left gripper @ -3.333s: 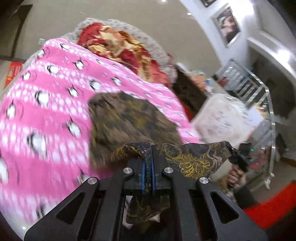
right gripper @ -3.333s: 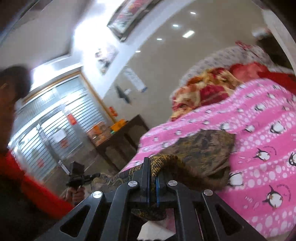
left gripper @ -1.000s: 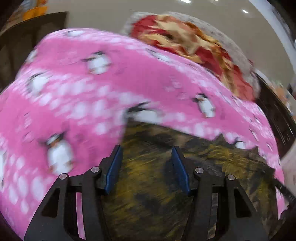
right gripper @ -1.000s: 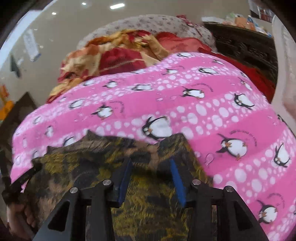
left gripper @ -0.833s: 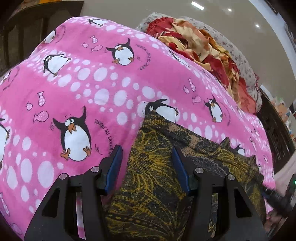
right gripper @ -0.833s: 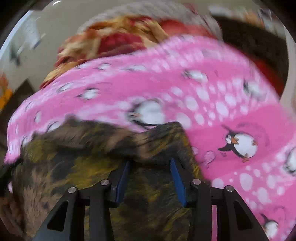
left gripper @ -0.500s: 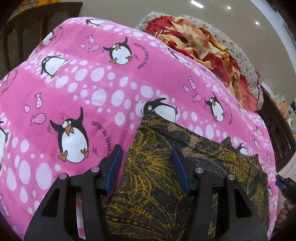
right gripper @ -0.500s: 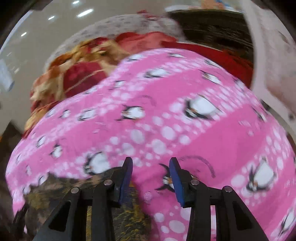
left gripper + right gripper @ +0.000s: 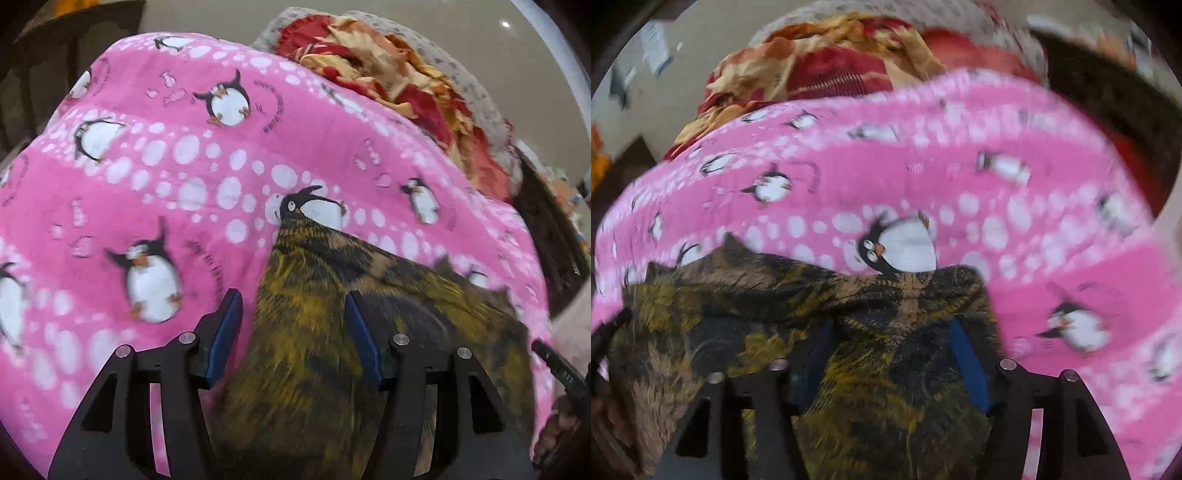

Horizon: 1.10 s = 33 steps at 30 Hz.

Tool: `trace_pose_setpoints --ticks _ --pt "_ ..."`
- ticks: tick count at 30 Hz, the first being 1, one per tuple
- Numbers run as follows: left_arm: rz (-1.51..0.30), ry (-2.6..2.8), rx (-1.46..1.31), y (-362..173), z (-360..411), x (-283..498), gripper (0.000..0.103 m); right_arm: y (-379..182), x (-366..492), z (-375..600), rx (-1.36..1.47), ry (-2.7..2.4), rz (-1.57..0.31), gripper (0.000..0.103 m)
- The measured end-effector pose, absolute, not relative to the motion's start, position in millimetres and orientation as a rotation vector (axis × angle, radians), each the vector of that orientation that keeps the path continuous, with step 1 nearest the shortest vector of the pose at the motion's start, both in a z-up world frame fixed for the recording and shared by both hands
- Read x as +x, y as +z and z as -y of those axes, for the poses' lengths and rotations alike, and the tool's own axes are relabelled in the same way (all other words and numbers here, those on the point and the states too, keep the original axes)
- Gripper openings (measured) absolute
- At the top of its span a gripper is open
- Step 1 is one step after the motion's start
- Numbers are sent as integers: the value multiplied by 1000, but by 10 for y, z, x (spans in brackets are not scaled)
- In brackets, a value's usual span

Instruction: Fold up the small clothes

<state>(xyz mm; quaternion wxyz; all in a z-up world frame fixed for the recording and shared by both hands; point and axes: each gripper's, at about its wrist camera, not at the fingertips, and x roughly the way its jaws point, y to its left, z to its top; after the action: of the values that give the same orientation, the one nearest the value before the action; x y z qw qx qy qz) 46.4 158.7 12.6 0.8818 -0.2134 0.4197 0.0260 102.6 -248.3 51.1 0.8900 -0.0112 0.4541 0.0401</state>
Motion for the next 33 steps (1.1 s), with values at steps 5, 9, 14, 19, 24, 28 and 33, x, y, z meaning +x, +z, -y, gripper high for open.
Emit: trace_pose_setpoints --ticks 5,9,14,19,24,28,33 --pt "-811 8 -351 555 -1736 -318 63 839 366 2231 -20 276 -822 62" --pt "-824 -55 -353 524 -1607 -1008 70 678 43 1927 -57 358 -797 62" --pt "-904 -140 -486 239 -1334 -1591 70 397 -120 1505 -122 386 -816 62" --pt "-942 -164 -627 -74 -1287 -1772 70 -36 -250 1462 -138 373 -847 68" --pt "-899 -228 -830 -157 -1487 -1572 78 -52 -243 1548 -81 394 -849 75" --pt "-874 -239 -939 -155 -1567 -1417 84 -49 -242 1502 -108 383 -847 76" --pt "-867 -309 -908 -72 -1519 -1273 81 -46 -244 1509 -102 385 -848 76"
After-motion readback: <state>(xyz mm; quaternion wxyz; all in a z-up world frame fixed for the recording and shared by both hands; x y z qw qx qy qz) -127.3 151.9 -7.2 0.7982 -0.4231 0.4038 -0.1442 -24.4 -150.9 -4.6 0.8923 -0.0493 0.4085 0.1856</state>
